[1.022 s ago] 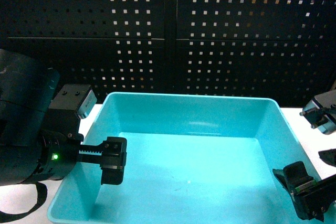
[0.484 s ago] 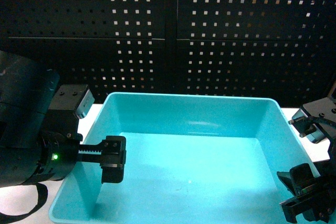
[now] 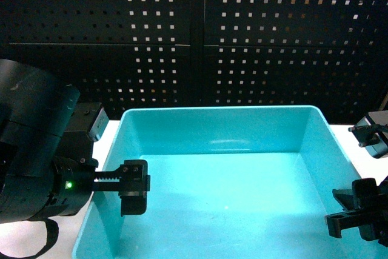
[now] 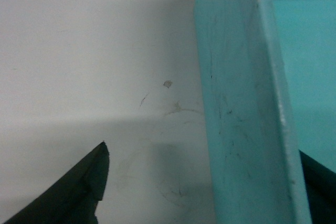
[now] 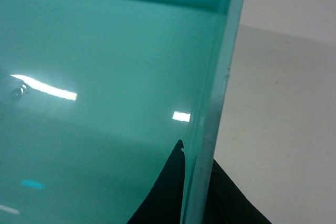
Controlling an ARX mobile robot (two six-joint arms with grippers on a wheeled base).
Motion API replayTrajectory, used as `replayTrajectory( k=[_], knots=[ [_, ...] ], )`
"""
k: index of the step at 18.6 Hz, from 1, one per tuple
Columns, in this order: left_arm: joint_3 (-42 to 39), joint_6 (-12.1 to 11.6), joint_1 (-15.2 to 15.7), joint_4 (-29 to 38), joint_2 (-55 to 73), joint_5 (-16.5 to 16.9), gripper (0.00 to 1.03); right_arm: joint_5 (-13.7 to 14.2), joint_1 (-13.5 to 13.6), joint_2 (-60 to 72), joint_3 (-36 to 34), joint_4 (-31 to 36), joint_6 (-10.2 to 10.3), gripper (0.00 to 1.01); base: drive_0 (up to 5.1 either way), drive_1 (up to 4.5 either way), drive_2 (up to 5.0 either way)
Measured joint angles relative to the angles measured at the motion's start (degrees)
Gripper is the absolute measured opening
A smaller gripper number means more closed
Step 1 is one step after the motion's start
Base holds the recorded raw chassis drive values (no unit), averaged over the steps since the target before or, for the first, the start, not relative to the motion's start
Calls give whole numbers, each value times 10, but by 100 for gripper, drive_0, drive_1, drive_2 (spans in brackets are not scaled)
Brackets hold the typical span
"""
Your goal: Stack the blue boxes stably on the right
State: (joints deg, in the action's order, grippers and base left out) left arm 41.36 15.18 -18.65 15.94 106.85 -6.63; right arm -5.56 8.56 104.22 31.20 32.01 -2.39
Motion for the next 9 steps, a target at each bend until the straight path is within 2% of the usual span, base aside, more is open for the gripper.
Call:
replayTrajectory(
  k=[3,4,6,9],
  knots=[
    [3,14,-10,-14,0,-28,63,0,-5,0,-3,5,-3,8,0,0,0],
    [3,14,-15,-16,0,-15,52,0,-12,0,-7,8,-16,7,0,0,0],
    [3,24,-26,-16,-1,-26,52,-1,-17,-2,-11,12,-27,7,0,0,0],
    [3,22,-34,-16,-3,-36,52,-2,-19,-2,-11,12,-30,7,0,0,0]
  ],
)
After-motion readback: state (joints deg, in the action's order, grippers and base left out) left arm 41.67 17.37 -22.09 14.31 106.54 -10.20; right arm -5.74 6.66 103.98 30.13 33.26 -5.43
